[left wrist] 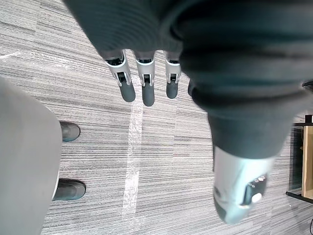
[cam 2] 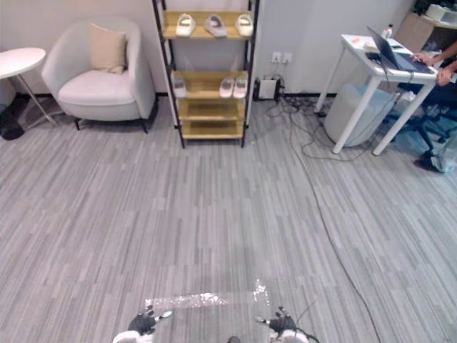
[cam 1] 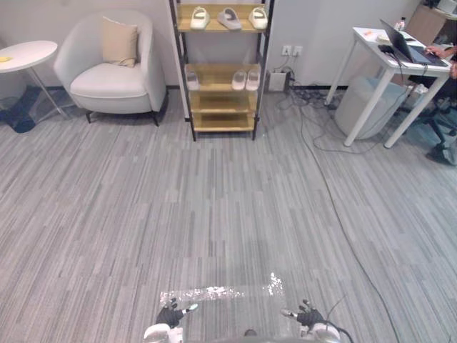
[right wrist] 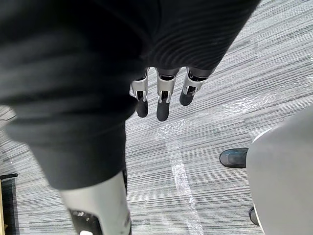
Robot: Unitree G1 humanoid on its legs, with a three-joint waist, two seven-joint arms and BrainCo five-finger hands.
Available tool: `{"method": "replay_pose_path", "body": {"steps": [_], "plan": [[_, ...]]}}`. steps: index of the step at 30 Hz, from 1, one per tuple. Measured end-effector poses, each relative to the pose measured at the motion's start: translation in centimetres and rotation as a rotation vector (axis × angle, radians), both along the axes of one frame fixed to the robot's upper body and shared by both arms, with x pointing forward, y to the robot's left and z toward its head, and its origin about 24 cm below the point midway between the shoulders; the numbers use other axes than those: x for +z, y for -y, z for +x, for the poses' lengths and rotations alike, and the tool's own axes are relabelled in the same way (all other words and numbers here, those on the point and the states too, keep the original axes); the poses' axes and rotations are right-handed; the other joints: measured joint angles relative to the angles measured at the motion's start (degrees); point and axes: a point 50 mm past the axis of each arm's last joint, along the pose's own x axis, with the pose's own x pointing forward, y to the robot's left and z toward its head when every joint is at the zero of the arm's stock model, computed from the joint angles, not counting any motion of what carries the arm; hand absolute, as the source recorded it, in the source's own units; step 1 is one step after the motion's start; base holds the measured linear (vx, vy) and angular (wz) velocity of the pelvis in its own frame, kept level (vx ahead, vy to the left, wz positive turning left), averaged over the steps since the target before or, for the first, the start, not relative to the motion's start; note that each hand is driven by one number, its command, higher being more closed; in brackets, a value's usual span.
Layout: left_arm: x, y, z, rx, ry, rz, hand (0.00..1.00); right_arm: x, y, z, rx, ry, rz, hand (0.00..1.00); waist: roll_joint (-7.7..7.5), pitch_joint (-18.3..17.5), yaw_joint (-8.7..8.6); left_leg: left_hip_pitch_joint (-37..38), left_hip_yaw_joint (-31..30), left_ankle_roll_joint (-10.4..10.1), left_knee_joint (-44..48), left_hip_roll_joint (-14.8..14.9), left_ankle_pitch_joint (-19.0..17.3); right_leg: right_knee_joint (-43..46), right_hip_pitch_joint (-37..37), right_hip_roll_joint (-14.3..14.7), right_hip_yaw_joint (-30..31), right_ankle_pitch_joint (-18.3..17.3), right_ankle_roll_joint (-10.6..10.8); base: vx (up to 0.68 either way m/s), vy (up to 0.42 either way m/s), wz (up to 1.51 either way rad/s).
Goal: Organize the slippers on the shoe rack
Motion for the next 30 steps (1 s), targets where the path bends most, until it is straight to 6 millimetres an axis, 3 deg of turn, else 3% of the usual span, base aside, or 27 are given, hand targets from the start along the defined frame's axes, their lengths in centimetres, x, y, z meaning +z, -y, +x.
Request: {"method": "replay_pose_path", "body": {"steps": [3,6,8,11,13,15,17,19,20,21,22,23,25,27,28,30], "plan": [[0.2,0.0,0.6,-0.012,0.014,0.004,0.00,0.0,-0.1,0.0,-0.003,0.002,0.005,0.00,-0.48,0.9,-0.01,-0.8,-0.5,0.0,0.8,0.0,-0.2,0.1,-0.2,-0.1,-0.8,-0.3,-0.1,-0.02,-0.009,0.10],[0.4,-0.1,1.3,-0.020,0.031,0.011,0.00,0.1,0.0,0.2,-0.004,0.005,0.001,0.00,-0.43,1.8,0.15,-5.9,-0.6,-0.6,9.1,0.7,-4.3,1.7,-1.9,0.0,-1.8,-2.0,-0.9,-0.01,-0.018,0.05],[0.5,0.0,1.7,-0.024,0.044,0.010,0.00,0.2,0.6,0.3,-0.014,0.013,-0.008,0.00,0.79,3.2,-0.16,-8.9,-0.2,-2.3,17.3,1.9,-7.6,5.3,-2.8,0.2,-2.4,-5.1,-2.0,0.01,0.001,0.15],[1.2,-0.1,2.9,-0.026,0.098,0.015,0.00,0.2,0.8,0.2,-0.031,0.015,-0.005,0.00,0.31,4.3,0.38,-18.5,4.3,-3.9,38.7,3.7,-5.7,10.2,-3.7,-1.1,-2.2,-8.8,-2.7,0.05,-0.010,0.07],[1.3,-0.2,3.1,-0.001,0.111,0.008,0.00,0.3,0.8,0.7,-0.030,0.025,-0.008,0.00,0.59,5.1,0.83,-22.1,7.0,-0.8,46.4,5.8,-7.6,11.9,-2.4,-1.7,-1.6,-10.5,-3.3,0.19,0.043,-0.09],[1.4,0.0,3.4,0.004,0.122,0.003,0.00,0.5,1.3,1.0,-0.022,0.029,-0.025,0.00,0.89,5.3,0.97,-24.5,8.3,-0.5,44.6,6.3,-9.2,12.1,-1.0,-3.2,0.0,-11.9,-2.8,0.20,0.077,-0.25],[1.6,0.0,3.7,0.002,0.134,0.003,0.00,0.6,1.4,1.4,-0.018,0.040,-0.027,0.00,0.70,5.3,1.61,-26.4,9.9,-0.6,36.5,5.1,-8.6,11.9,-0.6,-5.6,1.0,-12.7,-1.6,0.28,0.136,-0.40],[1.6,0.1,3.8,-0.001,0.138,0.002,0.00,0.8,1.5,1.8,-0.016,0.048,-0.031,0.00,0.67,5.4,1.75,-27.4,10.3,-0.9,25.6,3.6,-4.6,10.8,0.7,-7.3,1.9,-13.7,0.0,0.47,0.244,-0.28],[1.6,0.2,3.9,-0.001,0.140,0.000,0.00,0.8,1.4,1.9,-0.010,0.051,-0.031,0.00,0.78,5.4,1.93,-27.6,10.2,-0.9,19.2,2.9,-0.9,9.9,1.9,-7.9,2.2,-14.2,1.4,0.47,0.263,-0.27],[1.5,0.3,3.7,0.004,0.137,-0.006,0.00,0.8,1.3,1.9,0.003,0.049,-0.034,0.00,1.23,5.2,2.60,-27.3,9.9,-0.3,16.2,3.3,3.0,9.7,2.4,-7.6,2.9,-15.4,2.7,0.49,0.312,-0.35],[1.7,0.3,4.0,0.002,0.147,-0.005,0.00,0.7,1.0,1.9,0.013,0.047,-0.031,0.00,0.80,5.1,3.04,-27.2,10.1,2.0,18.0,2.8,4.9,10.2,3.2,-8.3,3.8,-16.5,3.3,0.51,0.283,-0.27],[1.8,-0.1,4.4,-0.002,0.155,0.007,0.00,0.7,0.2,2.1,0.025,0.052,-0.009,0.00,-0.83,4.7,3.02,-27.9,10.6,2.7,20.0,1.7,1.8,12.5,2.5,-9.7,3.9,-16.6,3.3,0.50,0.269,-0.11],[1.9,-0.4,4.7,-0.008,0.158,0.016,0.00,0.8,-0.4,2.6,0.029,0.065,0.007,0.00,-1.67,4.8,3.00,-26.9,11.8,4.2,22.1,1.1,-0.9,23.0,-1.4,-10.9,5.0,-16.6,3.6,0.54,0.248,-0.03],[1.7,-0.2,4.4,-0.014,0.138,0.013,0.00,0.8,-0.5,2.7,0.036,0.068,0.011,0.00,-1.94,4.9,2.82,-22.4,12.3,5.3,21.3,-0.4,-3.4,37.8,-6.1,-12.5,6.7,-13.6,8.8,0.52,0.246,-0.09],[1.5,-0.2,4.2,-0.017,0.123,0.014,0.00,0.8,-0.6,2.7,0.039,0.068,0.014,0.00,-1.88,4.9,2.63,-18.1,12.4,5.6,19.4,-1.3,-4.4,49.3,-9.2,-12.8,7.2,-11.5,11.3,0.47,0.199,-0.06],[1.4,-0.1,4.0,-0.026,0.113,0.014,0.00,0.8,-0.7,2.7,0.044,0.070,0.019,0.00,-1.45,5.2,2.21,-10.9,12.1,5.6,14.8,-2.2,-4.7,62.0,-13.8,-14.4,2.3,-12.4,8.6,0.46,0.164,-0.06]]}}
